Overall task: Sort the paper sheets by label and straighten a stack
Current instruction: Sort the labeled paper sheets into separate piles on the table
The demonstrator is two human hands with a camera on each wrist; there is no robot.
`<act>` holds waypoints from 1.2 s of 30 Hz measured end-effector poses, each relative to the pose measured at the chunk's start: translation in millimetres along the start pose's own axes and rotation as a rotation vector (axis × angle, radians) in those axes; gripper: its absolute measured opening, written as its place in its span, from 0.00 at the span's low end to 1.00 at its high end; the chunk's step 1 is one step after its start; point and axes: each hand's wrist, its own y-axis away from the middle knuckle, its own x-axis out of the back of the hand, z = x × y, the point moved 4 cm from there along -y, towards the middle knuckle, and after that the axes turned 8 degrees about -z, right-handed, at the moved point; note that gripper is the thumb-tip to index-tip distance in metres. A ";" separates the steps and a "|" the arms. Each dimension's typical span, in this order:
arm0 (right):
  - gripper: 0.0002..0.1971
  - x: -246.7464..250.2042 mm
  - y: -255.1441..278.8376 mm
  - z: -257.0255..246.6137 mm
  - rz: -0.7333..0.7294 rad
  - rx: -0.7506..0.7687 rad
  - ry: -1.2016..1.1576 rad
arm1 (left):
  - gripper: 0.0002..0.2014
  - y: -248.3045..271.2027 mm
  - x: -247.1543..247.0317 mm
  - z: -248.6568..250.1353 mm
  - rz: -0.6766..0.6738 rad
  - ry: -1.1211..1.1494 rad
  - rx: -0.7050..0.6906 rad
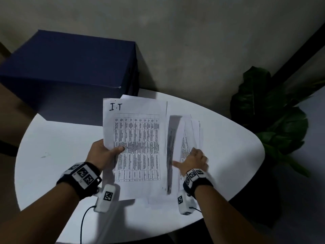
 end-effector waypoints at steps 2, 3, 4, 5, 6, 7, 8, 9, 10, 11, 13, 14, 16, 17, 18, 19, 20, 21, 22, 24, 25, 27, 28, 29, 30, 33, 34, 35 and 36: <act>0.62 -4.6 -5.7 1.3 -0.002 -0.016 0.050 | 0.13 1.4 5.5 -1.3 0.001 -0.019 -0.027; 0.61 -1.6 -9.8 5.1 0.007 -0.025 0.029 | 0.13 2.2 8.1 -1.6 0.008 -0.032 -0.038; 0.60 3.1 -13.7 8.4 0.008 -0.043 0.001 | 0.12 2.0 10.9 -3.6 0.017 -0.034 -0.050; 0.60 8.1 -16.9 10.8 0.002 -0.063 -0.014 | 0.13 2.8 13.0 -4.8 0.019 -0.032 -0.055; 0.60 11.6 -18.8 12.1 -0.012 -0.079 -0.016 | 0.13 2.5 13.8 -6.8 0.022 -0.024 -0.059; 0.60 13.0 -18.7 11.5 -0.024 -0.090 -0.016 | 0.13 3.4 14.9 -7.9 0.028 -0.023 -0.059; 0.60 13.1 -17.2 9.8 -0.024 -0.099 -0.011 | 0.14 3.2 15.5 -9.8 0.031 -0.020 -0.060; 0.58 13.0 -15.7 7.8 -0.006 -0.104 0.000 | 0.14 3.9 15.8 -11.0 0.030 -0.021 -0.053; 0.56 13.4 -13.6 5.6 0.030 -0.106 0.013 | 0.15 3.5 16.1 -13.2 0.022 -0.021 -0.054; 0.51 14.4 -11.3 3.7 0.074 -0.102 0.011 | 0.16 3.5 15.7 -14.2 0.007 -0.030 -0.053; 0.36 21.5 -2.6 0.3 0.138 -0.083 -0.057 | 0.17 2.7 13.6 -16.2 -0.022 -0.069 -0.048; 0.29 26.4 1.9 -0.9 0.139 -0.072 -0.117 | 0.16 2.6 11.8 -17.0 -0.037 -0.089 -0.046; 0.23 40.9 13.7 -3.9 0.120 -0.020 -0.256 | 0.15 1.9 6.4 -19.6 -0.068 -0.136 -0.032; 0.22 51.7 20.9 -5.0 0.132 0.017 -0.318 | 0.13 1.8 3.2 -21.6 -0.085 -0.163 -0.022; 0.21 64.9 28.3 -6.0 0.164 0.049 -0.355 | 0.12 1.2 0.2 -24.9 -0.097 -0.187 -0.011; 0.20 80.0 35.3 -6.6 0.214 0.076 -0.364 | 0.11 1.1 -2.4 -27.6 -0.101 -0.215 0.001; 0.18 97.6 43.1 -7.9 0.279 0.099 -0.355 | 0.10 0.0 -5.4 -30.3 -0.103 -0.246 0.014; 0.17 116.3 51.2 -8.9 0.360 0.123 -0.347 | 0.10 -1.3 -8.5 -32.9 -0.106 -0.275 0.030; 0.16 136.4 60.4 -10.0 0.451 0.154 -0.363 | 0.10 -2.2 -11.2 -34.7 -0.098 -0.305 0.049; 0.15 173.8 79.1 -11.8 0.631 0.243 -0.460 | 0.11 -2.2 -14.1 -34.1 -0.054 -0.393 0.092; 0.14 189.0 86.0 -11.6 0.690 0.285 -0.517 | 0.10 -2.1 -15.5 -33.7 -0.033 -0.422 0.109; 0.13 204.0 89.2 -9.8 0.689 0.344 -0.651 | 0.09 -0.8 -19.9 -30.9 -0.034 -0.431 0.108; 0.13 203.5 86.2 -10.2 0.635 0.361 -0.717 | 0.08 -0.4 -22.4 -29.1 -0.039 -0.433 0.093; 0.13 198.0 81.5 -11.0 0.567 0.364 -0.758 | 0.07 -0.3 -25.4 -27.3 -0.055 -0.434 0.072; 0.13 187.8 75.8 -13.1 0.493 0.358 -0.773 | 0.06 -0.9 -28.4 -26.8 -0.079 -0.434 0.047; 0.12 141.5 51.2 -23.8 0.250 0.323 -0.718 | 0.09 -7.2 -29.8 -33.0 -0.198 -0.298 0.029; 0.13 123.1 40.4 -27.4 0.158 0.308 -0.680 | 0.17 -8.8 -28.8 -38.2 -0.230 -0.136 0.088; 0.15 104.0 29.4 -30.5 0.065 0.289 -0.618 | 0.26 -8.2 -29.5 -43.5 -0.254 0.074 0.176; 0.17 84.0 19.0 -33.0 -0.027 0.257 -0.532 | 0.34 -8.6 -31.2 -50.5 -0.280 0.243 0.267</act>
